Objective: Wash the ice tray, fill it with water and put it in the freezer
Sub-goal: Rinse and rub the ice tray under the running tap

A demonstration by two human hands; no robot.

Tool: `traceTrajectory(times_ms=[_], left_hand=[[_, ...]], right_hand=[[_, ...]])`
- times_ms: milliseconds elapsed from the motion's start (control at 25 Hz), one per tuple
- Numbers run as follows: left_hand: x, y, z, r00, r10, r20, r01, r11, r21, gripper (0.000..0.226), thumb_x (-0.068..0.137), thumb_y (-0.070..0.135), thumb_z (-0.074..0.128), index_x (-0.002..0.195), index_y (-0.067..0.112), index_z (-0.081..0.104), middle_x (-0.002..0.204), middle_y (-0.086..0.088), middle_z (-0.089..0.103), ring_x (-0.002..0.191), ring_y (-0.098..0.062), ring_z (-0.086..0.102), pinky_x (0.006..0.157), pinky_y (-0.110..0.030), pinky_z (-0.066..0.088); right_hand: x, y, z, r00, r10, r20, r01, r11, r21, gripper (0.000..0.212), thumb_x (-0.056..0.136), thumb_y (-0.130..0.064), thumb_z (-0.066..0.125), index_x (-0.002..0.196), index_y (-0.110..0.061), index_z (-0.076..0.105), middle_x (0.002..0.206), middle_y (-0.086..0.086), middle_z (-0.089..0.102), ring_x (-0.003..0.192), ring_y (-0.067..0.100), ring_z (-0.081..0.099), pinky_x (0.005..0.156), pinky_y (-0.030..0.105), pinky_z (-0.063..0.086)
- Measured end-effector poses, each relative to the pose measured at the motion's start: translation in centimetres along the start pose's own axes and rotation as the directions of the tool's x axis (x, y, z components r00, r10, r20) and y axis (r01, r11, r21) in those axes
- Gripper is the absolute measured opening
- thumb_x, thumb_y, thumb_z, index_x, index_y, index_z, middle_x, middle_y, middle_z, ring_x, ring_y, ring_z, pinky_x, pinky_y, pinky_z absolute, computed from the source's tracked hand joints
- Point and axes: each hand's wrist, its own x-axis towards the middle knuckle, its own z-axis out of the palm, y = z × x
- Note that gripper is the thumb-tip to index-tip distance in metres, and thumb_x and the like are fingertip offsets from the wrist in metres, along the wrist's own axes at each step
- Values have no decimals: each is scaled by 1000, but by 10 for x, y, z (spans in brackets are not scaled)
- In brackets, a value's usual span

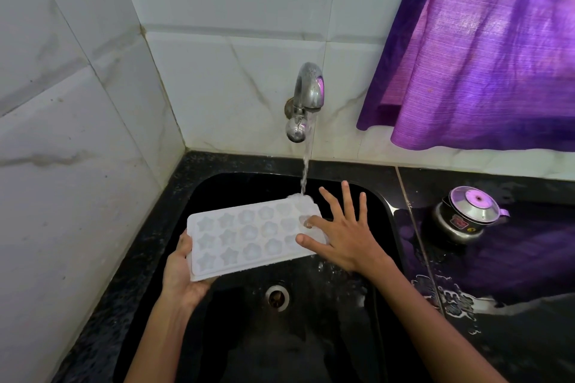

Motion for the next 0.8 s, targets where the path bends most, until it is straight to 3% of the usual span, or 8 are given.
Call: traceTrajectory(times_ms=[280, 440, 640, 800], left_hand=[[-3, -1, 4, 1000, 5, -13, -5, 1000, -22, 30, 101, 34, 34, 114, 23, 59, 108, -9, 68, 96, -32, 64, 52, -48, 58], [-4, -1, 3, 1000, -5, -20, 5, 1000, -5, 35, 101, 38, 32, 117, 21, 58, 107, -10, 68, 96, -32, 64, 54, -48, 59], [-3, 0, 5, 999, 0, -44, -2, 999, -40, 34, 101, 37, 33, 117, 20, 58, 104, -9, 70, 90, -31, 66, 50, -46, 58], [-1, -3, 7, 999, 26, -38, -25, 1000, 5, 34, 102, 36, 33, 122, 22, 57, 112, -10, 67, 96, -32, 64, 52, -47, 58]], right_hand=[[3, -3, -2, 999, 18, -46, -24, 993, -117, 81, 74, -83, 7, 128, -42, 51, 161, 2, -4, 134, 28, -40, 103, 53, -34], [-2, -9, 5, 1000, -7, -14, 6, 998, -61, 90, 68, -89, 3, 128, -42, 50, 161, 1, -7, 127, 24, -49, 100, 50, -38], [2, -9, 2, 999, 9, -47, -16, 989, -146, 88, 68, -86, 5, 132, -42, 47, 161, 2, -5, 134, 29, -39, 103, 54, -34], [0, -9, 8, 1000, 11, -14, -12, 999, -52, 95, 66, -89, 4, 135, -38, 45, 161, 1, -7, 129, 27, -46, 98, 49, -40]])
